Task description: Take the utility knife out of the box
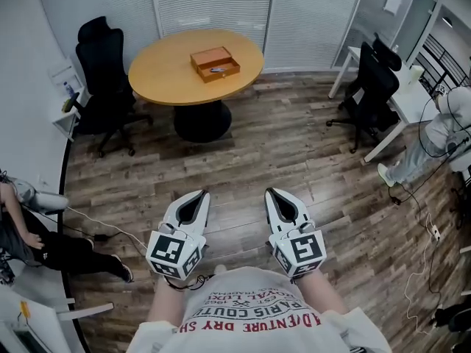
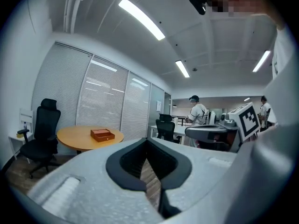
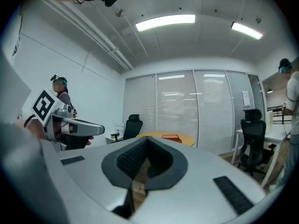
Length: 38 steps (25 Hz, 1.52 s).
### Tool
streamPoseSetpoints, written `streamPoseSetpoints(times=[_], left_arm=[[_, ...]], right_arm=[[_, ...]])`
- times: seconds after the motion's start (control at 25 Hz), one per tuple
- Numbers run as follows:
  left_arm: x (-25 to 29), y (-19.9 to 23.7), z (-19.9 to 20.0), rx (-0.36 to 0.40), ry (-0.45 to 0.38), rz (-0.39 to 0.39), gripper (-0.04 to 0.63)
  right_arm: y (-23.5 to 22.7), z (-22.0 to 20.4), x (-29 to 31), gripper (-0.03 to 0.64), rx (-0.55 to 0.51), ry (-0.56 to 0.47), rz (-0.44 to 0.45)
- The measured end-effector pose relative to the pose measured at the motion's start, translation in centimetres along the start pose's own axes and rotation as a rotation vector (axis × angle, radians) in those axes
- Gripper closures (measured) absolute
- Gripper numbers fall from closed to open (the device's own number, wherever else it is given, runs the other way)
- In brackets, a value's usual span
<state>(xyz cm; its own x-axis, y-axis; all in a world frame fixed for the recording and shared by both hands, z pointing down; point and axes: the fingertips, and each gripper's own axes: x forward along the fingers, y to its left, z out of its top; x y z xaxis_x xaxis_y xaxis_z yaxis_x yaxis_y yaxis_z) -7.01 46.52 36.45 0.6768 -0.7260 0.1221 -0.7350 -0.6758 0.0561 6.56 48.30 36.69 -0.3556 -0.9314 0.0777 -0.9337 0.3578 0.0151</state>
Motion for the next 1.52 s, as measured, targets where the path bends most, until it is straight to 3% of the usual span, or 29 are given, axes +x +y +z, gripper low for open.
streamPoseSetpoints(times=[0.4, 0.68, 0.92, 1.16, 1.52], left_arm=[[-2.0, 6.8, -2.1, 0.013, 0.058, -0.014, 0.6], [-1.1, 12.8, -3.6, -0.015, 0.081, 0.068, 0.6], [4.2, 14.9, -4.4, -0.093, 0.082, 0.122, 0.6], [12.0, 16.4, -2.7, -0.069, 0.08, 0.2, 0.6], [26.4, 16.6, 0.2, -0.069, 0.071, 0.227, 0.6]], right_arm=[[3.6, -2.3, 6.0, 0.609, 0.052, 0.041, -0.021], [3.5, -2.6, 10.7, 0.609, 0.021, 0.067, -0.007], [-1.0, -3.2, 15.6, 0.609, 0.029, 0.058, 0.025], [-7.9, -2.7, 22.0, 0.609, 0.07, 0.044, 0.086], [-20.7, -1.5, 30.3, 0.609, 0.102, 0.044, 0.154]])
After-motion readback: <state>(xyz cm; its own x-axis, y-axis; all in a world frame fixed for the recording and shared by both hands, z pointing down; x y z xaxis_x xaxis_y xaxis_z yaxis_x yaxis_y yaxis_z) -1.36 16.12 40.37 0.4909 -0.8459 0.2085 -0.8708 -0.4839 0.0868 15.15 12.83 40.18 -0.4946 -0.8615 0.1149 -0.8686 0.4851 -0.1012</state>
